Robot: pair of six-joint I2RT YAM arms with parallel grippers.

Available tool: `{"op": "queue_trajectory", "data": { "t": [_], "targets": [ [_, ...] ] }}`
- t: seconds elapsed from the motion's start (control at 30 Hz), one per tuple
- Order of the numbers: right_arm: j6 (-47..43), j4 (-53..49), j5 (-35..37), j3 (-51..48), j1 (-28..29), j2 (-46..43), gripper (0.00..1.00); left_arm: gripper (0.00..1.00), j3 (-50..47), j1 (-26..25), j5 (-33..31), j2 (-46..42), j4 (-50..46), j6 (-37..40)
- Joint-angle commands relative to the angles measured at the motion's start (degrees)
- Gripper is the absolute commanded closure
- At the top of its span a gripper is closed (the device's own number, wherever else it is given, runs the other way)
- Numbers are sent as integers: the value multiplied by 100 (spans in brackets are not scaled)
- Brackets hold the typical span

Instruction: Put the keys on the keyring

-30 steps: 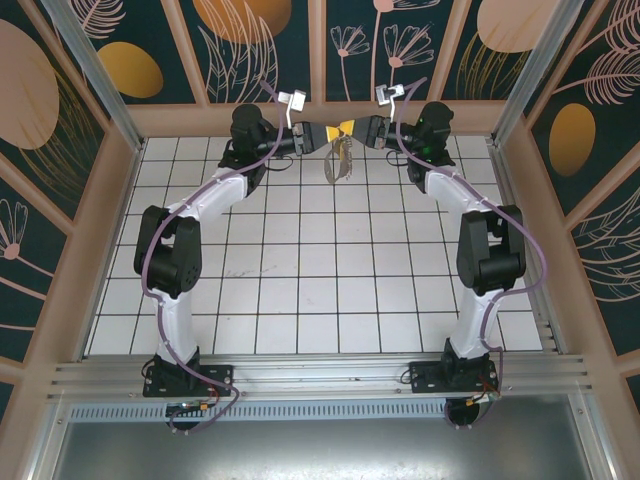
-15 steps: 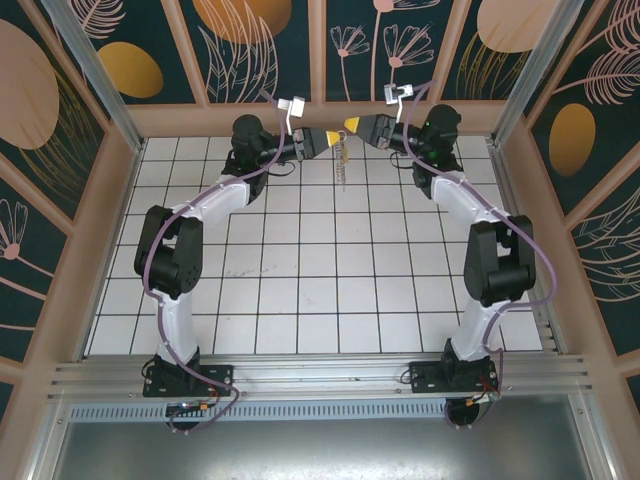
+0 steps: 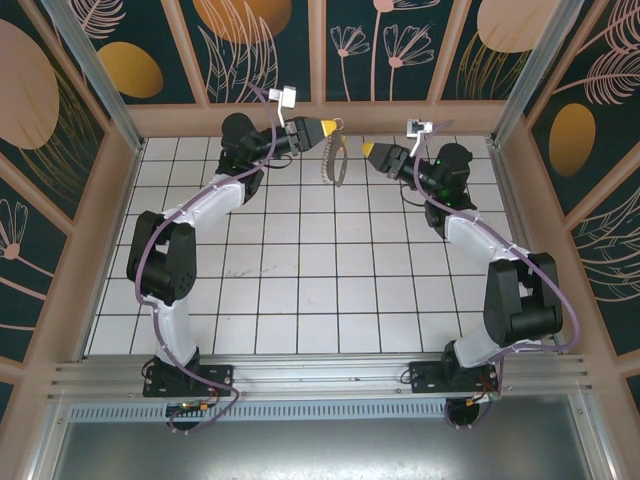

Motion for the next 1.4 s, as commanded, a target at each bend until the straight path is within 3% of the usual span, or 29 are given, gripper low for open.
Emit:
{"op": "queue_trajectory", "data": {
  "t": [0.0,0.27,0.87,1.37],
  "targets": [
    [-552,-122,392,-15,228,-203,52,100,-79,-28,-36,-243,488,-185],
    [-1378,-993,836,587,852,-120,49,100,-126,-35,-5,-245,621,-286],
    [-1844,-1324,1562,754,1102,-278,53,100,-185,-105,-52,-397,716,-357],
    [-2234,-1487,1391,760,1324,-496,99,100,-188,-204,-167,-398,817,-384]
  ]
}}
